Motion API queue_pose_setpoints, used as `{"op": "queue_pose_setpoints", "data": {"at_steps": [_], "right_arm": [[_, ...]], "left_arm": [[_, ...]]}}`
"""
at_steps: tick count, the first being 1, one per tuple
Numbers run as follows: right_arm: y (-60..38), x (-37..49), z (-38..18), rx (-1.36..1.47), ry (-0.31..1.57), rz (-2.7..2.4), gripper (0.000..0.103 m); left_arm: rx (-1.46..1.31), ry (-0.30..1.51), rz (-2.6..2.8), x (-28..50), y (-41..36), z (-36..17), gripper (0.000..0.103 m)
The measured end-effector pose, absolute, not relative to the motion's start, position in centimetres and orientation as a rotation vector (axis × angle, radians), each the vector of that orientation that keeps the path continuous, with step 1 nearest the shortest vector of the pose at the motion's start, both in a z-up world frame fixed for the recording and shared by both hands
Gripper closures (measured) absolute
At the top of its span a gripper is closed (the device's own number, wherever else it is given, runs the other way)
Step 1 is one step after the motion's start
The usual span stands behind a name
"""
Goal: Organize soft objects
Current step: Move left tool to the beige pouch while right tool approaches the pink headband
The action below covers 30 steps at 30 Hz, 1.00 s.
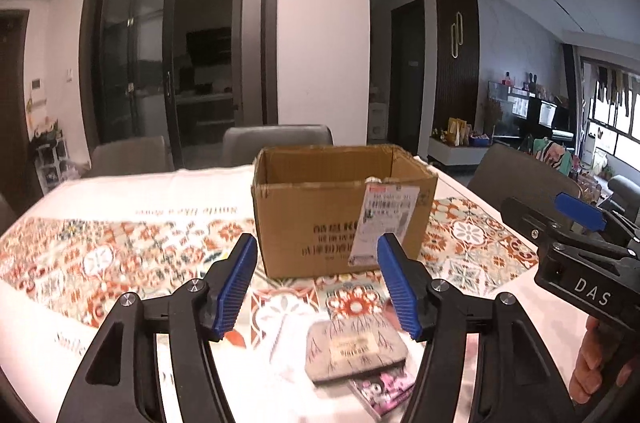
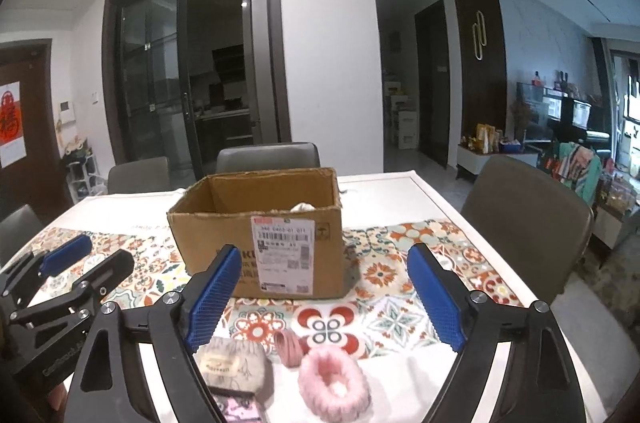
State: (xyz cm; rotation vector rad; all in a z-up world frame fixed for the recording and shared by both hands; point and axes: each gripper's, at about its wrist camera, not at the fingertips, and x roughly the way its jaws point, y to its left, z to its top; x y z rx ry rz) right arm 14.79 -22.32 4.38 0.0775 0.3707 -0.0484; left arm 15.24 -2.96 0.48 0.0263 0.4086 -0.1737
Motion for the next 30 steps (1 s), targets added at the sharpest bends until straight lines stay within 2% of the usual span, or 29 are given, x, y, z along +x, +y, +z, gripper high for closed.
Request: {"op": "queue_pose_setpoints", "data": {"at_steps": [15, 30], "right_arm": [[-21.9, 12.0, 0.3, 0.054, 0.455, -0.053, 0.017], [-22.3, 13.2, -3.4, 0.099, 0.584, -0.056, 0.017]], "left_arm": [[-0.006, 0.525, -0.142, 12.2, -2.6, -4.0, 0.041], [-0.041, 0.626, -0.134, 13.9, -2.6, -7.2, 0.041]]}}
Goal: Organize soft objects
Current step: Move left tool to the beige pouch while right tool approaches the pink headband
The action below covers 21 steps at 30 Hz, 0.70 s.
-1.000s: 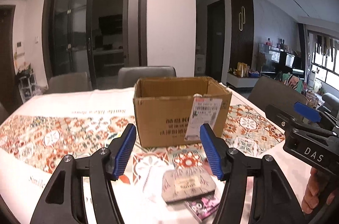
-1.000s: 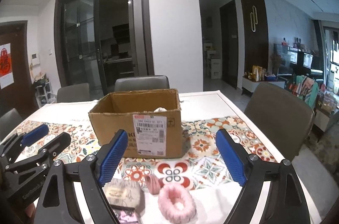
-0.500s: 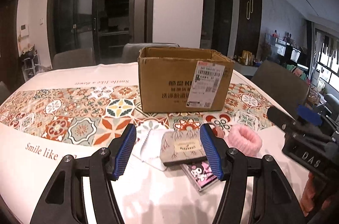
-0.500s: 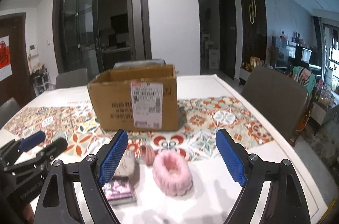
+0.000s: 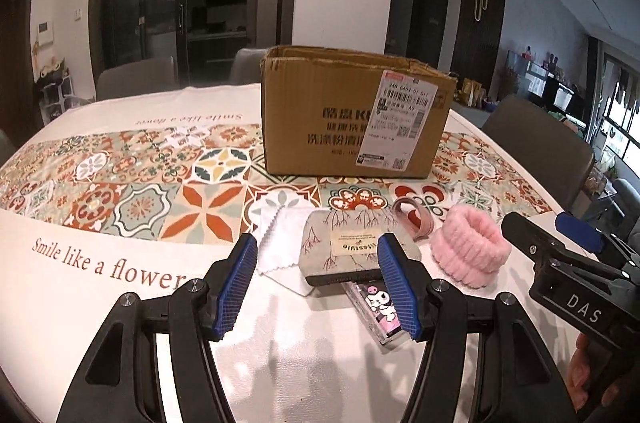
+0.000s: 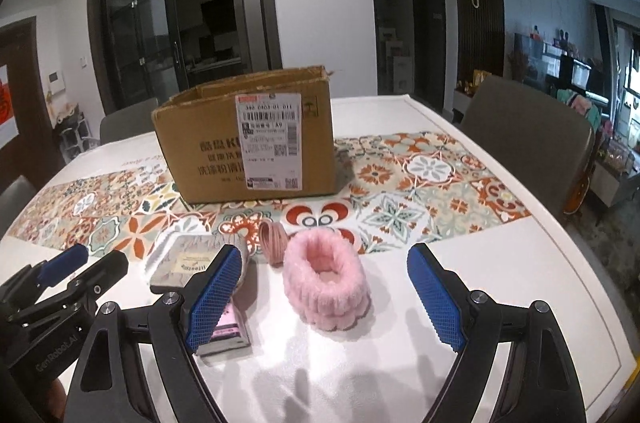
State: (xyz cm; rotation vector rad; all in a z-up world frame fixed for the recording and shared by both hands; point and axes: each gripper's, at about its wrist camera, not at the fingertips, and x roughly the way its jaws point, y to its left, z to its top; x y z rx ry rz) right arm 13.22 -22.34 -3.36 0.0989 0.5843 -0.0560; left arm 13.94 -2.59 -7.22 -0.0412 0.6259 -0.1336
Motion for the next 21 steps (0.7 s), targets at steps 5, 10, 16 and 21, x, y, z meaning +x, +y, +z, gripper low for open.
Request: {"op": "queue_pose_setpoints", "data": {"at_steps": [5, 10, 16, 21], "right_arm": [[-22.2, 14.2, -4.6, 0.113, 0.637, -0.046, 0.017], [-22.1, 14.9, -5.5, 0.11, 0.67, -0.05, 0.017], [-22.0, 16.0, -6.5, 0.114, 0.705, -0.056, 0.017], [-21.9, 17.0, -7.3, 0.126, 0.735, -0.052, 0.017]], "left_arm": [[-0.066, 0.677, -0.139, 15.0, -2.4, -8.4, 0.041], [-0.082, 0.712, -0.138, 15.9, -2.4, -9.3, 0.041], [-0.104, 0.741, -0.14, 16.9, -2.2, -10.2, 0.042], [-0.154, 0.781, -0.16, 18.1, -1.9, -11.0, 0.042]]}}
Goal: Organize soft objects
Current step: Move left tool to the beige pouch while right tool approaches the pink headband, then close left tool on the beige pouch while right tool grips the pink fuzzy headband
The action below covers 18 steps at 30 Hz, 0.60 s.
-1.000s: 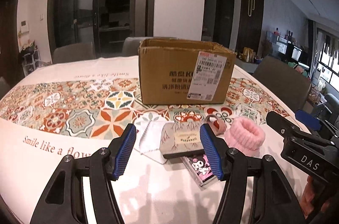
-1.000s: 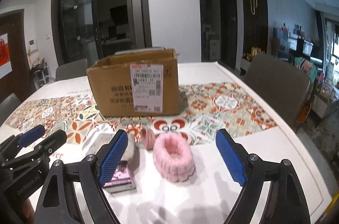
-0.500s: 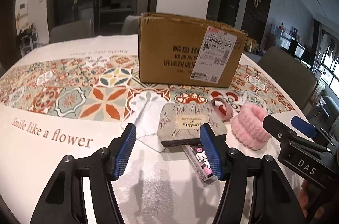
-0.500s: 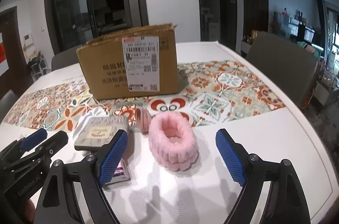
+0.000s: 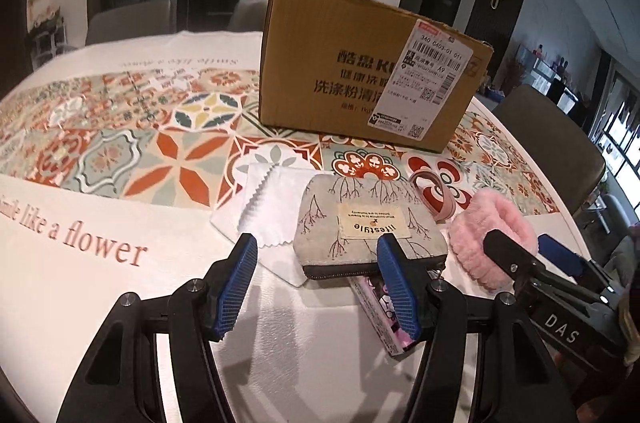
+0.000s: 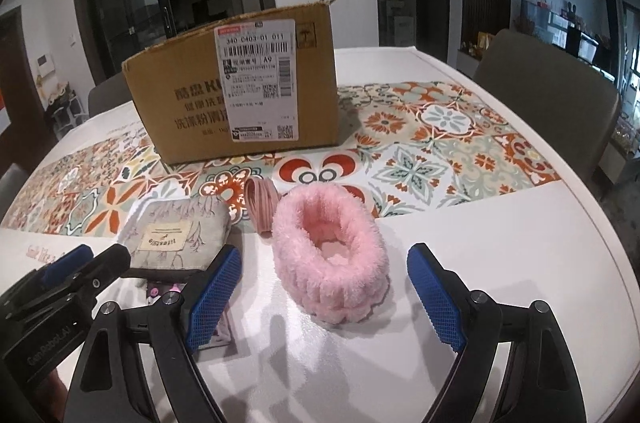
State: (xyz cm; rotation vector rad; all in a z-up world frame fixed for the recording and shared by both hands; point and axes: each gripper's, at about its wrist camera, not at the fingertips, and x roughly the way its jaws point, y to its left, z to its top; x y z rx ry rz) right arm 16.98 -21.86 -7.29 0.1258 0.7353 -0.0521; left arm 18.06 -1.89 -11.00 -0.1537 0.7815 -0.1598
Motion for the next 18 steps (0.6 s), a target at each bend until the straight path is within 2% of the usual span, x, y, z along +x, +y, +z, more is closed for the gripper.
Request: {"op": "queue_pose_setpoints", "data": {"at_steps": [5, 11, 18], "right_arm": [[-21.7, 17.6, -7.8, 0.13, 0.754, -0.054, 0.017], [-21.7, 18.2, -8.3, 0.137, 0.775, -0.057, 0.018], [-21.7, 18.4, -8.8, 0.139, 0.794, -0.061, 0.033]], "left_arm": [[-0.188, 0.814, -0.17, 18.8, -1.7, -11.8, 0.043], [-0.207, 0.83, -0.187, 19.4, -1.8, -12.1, 0.048], [-0.218, 0.839, -0.207, 19.7, -1.9, -12.3, 0.062]]}}
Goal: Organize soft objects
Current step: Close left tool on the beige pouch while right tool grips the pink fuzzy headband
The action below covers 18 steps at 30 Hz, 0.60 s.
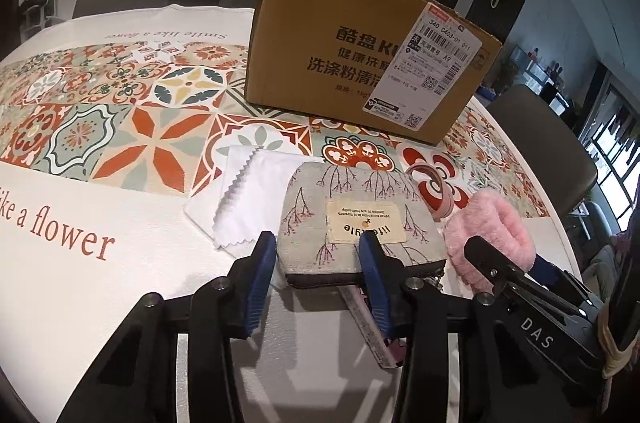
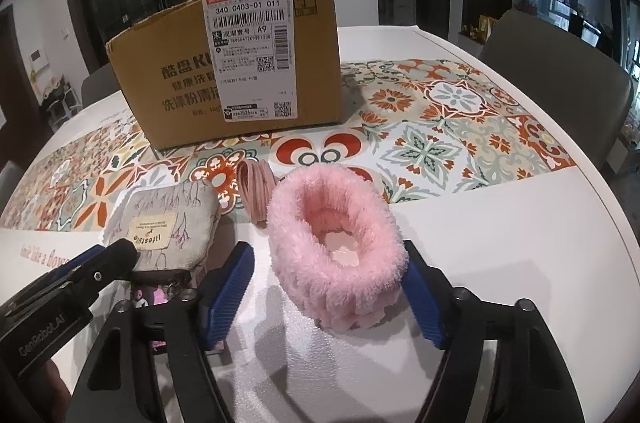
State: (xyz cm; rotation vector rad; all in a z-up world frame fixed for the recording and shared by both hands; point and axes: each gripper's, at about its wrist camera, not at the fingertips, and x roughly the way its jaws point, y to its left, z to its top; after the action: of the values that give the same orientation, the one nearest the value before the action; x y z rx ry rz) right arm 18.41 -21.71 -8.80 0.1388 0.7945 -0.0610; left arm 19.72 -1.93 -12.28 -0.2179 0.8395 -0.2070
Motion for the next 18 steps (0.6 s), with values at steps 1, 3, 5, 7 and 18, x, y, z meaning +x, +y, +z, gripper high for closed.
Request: {"op": "queue_pose_setpoints", "data": {"at_steps": [1, 3, 5, 7, 18], "right_arm": [[-21.75, 18.39, -8.78, 0.14, 0.793, -0.063, 0.034], [-21.82, 18.34, -8.75, 0.138, 0.792, -0.068, 0.043], [-21.81, 18.33, -8.75, 0.133, 0.792, -0.069, 0.047], [-21.76, 18.25, -8.72, 0.132, 0.79, -0.065, 0.051], [-21.61, 18.08, -8.62, 0.125, 0.795, -0.049, 0.067]], "left_arm": [[-0.214, 0.835, -0.203, 19.69, -1.95, -12.24, 0.065], [-0.206, 0.831, -0.196, 19.65, -1.98, -12.15, 0.068], [-0.197, 0.826, -0.193, 19.56, -1.99, -12.02, 0.074], [-0.194, 0.825, -0.195, 19.5, -2.01, -11.93, 0.079], [-0.181, 0.814, -0.186, 19.22, -2.03, -11.9, 0.085]]}}
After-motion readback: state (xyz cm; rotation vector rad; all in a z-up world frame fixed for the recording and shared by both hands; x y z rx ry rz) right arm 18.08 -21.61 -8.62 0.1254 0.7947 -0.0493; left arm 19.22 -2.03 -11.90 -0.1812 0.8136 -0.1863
